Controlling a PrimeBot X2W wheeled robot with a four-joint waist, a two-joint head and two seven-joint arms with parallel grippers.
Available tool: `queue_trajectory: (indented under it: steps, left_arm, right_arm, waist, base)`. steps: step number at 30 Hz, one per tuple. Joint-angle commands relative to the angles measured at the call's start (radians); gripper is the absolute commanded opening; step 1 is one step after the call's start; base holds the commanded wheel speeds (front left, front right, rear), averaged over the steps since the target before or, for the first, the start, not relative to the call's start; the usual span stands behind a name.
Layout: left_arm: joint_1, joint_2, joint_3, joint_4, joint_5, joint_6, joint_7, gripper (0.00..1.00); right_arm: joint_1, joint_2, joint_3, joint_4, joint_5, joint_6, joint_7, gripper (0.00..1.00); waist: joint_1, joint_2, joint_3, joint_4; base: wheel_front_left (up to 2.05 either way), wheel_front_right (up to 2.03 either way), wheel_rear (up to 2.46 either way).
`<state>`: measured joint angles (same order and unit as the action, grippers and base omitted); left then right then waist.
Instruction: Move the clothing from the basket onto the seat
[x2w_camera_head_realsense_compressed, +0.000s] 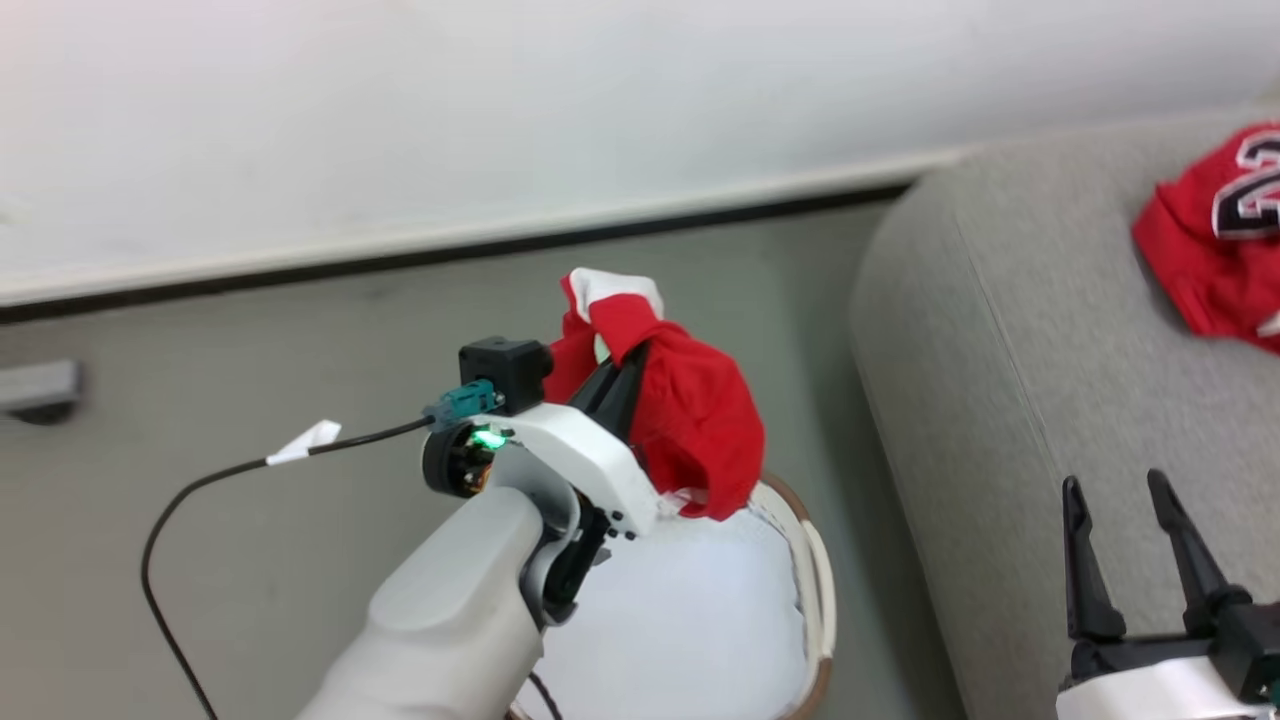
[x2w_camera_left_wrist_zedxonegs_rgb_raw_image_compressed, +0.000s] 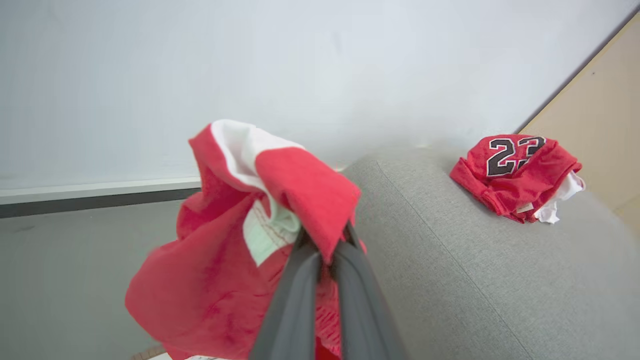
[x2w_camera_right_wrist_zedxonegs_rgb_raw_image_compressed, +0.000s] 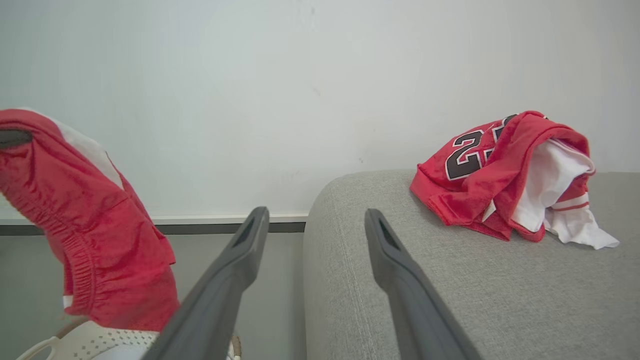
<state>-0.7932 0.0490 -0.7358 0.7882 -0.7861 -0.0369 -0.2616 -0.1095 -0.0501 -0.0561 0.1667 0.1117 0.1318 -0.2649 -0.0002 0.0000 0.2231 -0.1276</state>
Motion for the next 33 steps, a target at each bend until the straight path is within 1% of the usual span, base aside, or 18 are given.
queue_trajectory:
  steps: [1,5,10,19,23,26,30,33]
  left_arm:
    - [0.018,0.005,0.003,-0.029,0.003,0.009,-0.004,0.00]
    - [0.031,0.022,0.020,-0.124,0.009,0.032,-0.004,0.00]
    - [0.043,0.042,0.032,-0.256,0.012,0.072,0.004,0.00]
    - [0.066,0.120,0.054,-0.476,0.021,0.155,0.065,0.00]
    - [0.086,0.149,0.061,-0.545,0.017,0.181,0.089,0.00]
    - [0.093,0.160,0.064,-0.575,0.016,0.191,0.099,0.00]
    - [0.105,0.177,0.068,-0.619,0.016,0.211,0.108,0.00]
    - [0.109,0.182,0.068,-0.643,0.019,0.221,0.111,0.00]
  right_arm:
    - [0.022,-0.002,0.000,0.007,-0.003,-0.002,0.001,1.00]
    - [0.051,-0.002,0.010,0.016,-0.001,-0.002,0.001,1.00]
    - [0.090,-0.002,0.011,0.025,-0.001,-0.002,0.001,1.00]
    - [0.126,-0.002,0.034,0.031,0.007,-0.002,0.001,1.00]
    - [0.138,-0.002,0.046,0.028,0.014,-0.002,0.001,1.00]
    - [0.140,-0.002,0.056,0.026,0.012,-0.002,0.001,1.00]
    - [0.138,-0.002,0.086,0.012,-0.013,-0.002,0.001,1.00]
    - [0.125,-0.017,0.122,-0.004,-0.040,-0.002,0.001,1.00]
  waist:
    - [0.0002,0.0000,-0.085,0.073]
    - [0.0002,0.0000,-0.138,0.103]
    - [0.0002,0.0000,-0.195,0.135]
    - [0.0002,0.0000,-0.254,0.156]
    - [0.0002,0.0000,-0.269,0.161]
    - [0.0002,0.0000,-0.272,0.162]
    - [0.0002,0.0000,-0.274,0.163]
    - [0.0002,0.0000,-0.272,0.163]
  base:
    - [0.00,0.00,0.00]
    - [0.00,0.00,0.00]
    - [0.00,0.00,0.00]
    - [0.00,0.00,0.00]
    - [0.00,0.00,0.00]
    - [0.00,0.00,0.00]
    - [0.00,0.00,0.00]
    - [0.00,0.00,0.00]
